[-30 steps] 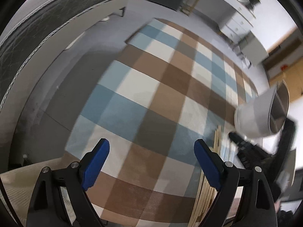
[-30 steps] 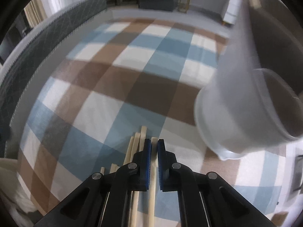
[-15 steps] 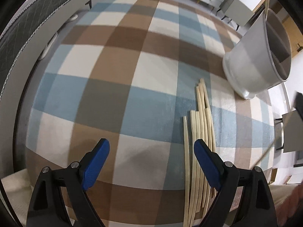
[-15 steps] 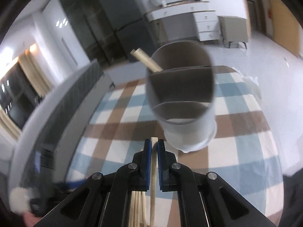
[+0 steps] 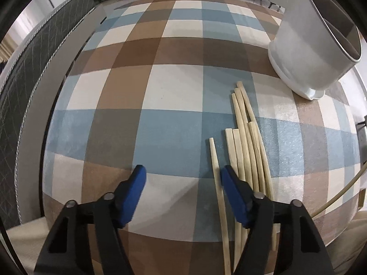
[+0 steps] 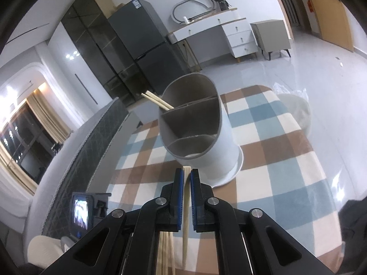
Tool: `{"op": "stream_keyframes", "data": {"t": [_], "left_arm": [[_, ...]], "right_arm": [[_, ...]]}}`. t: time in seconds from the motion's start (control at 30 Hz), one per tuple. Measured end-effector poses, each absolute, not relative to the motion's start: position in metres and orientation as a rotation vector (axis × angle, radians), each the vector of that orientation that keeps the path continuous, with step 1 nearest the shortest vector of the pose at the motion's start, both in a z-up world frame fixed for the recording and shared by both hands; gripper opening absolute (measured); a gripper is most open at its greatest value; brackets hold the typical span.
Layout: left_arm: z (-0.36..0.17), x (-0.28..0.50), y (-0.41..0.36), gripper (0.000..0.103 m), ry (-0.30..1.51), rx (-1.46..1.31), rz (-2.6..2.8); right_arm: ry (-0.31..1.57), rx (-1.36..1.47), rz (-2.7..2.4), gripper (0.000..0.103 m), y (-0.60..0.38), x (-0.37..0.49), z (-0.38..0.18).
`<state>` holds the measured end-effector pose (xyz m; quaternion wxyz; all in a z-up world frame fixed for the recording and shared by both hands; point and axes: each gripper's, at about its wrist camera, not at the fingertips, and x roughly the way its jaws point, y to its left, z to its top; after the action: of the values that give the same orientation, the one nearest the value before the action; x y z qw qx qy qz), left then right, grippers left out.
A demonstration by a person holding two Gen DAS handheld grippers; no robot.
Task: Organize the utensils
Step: 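Lift the chopstick toward the holder with the right tool while the left tool grasps a chopstick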
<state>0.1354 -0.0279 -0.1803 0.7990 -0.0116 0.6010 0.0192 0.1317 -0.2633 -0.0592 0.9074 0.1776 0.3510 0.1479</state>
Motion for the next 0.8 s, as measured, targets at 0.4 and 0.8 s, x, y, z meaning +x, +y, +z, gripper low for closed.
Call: {"op": "stream_keyframes", "data": {"t": [0.4,0.8], "left_arm": [[-0.169,0.144,-0.037,0.001,1.312,-0.096,0.038],[-0.087,0.106,-0.019,0.001,1.021,-0.208,-0.022]], "right_arm": [[0.679,0.370,0.312,0.005,-0.276,0.123,-0.051],[0.646,0.306,0.326,0.005,-0.263,0.110,-0.043]]}}
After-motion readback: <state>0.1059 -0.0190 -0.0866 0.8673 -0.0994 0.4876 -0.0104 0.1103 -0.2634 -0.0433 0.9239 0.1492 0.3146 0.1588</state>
